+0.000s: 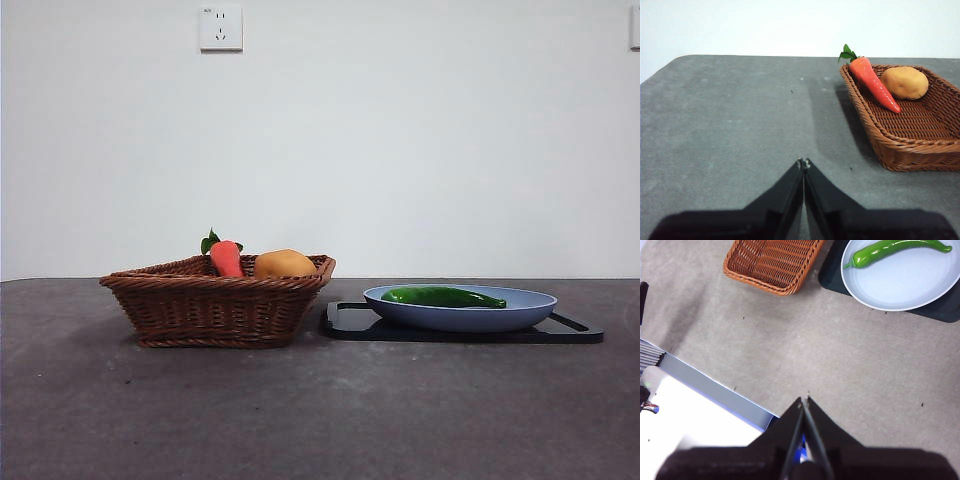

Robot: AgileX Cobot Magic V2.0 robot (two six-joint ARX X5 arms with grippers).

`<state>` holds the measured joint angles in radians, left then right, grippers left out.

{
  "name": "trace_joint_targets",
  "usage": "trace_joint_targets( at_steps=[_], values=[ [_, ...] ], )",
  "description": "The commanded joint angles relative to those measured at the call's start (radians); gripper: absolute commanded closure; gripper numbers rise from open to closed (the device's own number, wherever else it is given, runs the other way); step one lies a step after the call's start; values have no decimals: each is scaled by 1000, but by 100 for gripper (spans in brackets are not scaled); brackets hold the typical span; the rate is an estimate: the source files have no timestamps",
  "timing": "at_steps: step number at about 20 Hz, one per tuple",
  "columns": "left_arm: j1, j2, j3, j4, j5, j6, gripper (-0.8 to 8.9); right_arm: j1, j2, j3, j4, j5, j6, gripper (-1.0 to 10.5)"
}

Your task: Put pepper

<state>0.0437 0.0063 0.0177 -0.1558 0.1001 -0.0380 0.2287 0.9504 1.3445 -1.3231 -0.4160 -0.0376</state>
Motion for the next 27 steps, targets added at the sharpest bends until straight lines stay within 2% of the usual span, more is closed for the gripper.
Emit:
trace_joint_targets(
  at_steps=[1,10,12,14,16,21,23,27],
  values=[
    [4,-3,-10,9,6,-5,806,2,7,19,8,2,2,936],
    [4,-3,-11,9,6,-5,806,2,7,19,9,2,-2,936],
    [4,-3,-10,9,6,-5,806,-8,0,19,62,3,-63,936],
    [4,-3,-10,9,6,-5,806,-47,-61,-5,209,2,-79,936],
    [4,-3,-10,9,6,-5,806,-81,-145,-67,356,1,-59,936],
    [4,-3,-10,9,6,-5,806,-156,-398,-415,772,10,-53,936],
    [4,-3,-10,10,6,-5,806,-168,-499,-581,937,64,-48,936],
    [4,-3,-11,9,6,-5,806,-170,-616,-791,1119,123,-1,936]
  ],
)
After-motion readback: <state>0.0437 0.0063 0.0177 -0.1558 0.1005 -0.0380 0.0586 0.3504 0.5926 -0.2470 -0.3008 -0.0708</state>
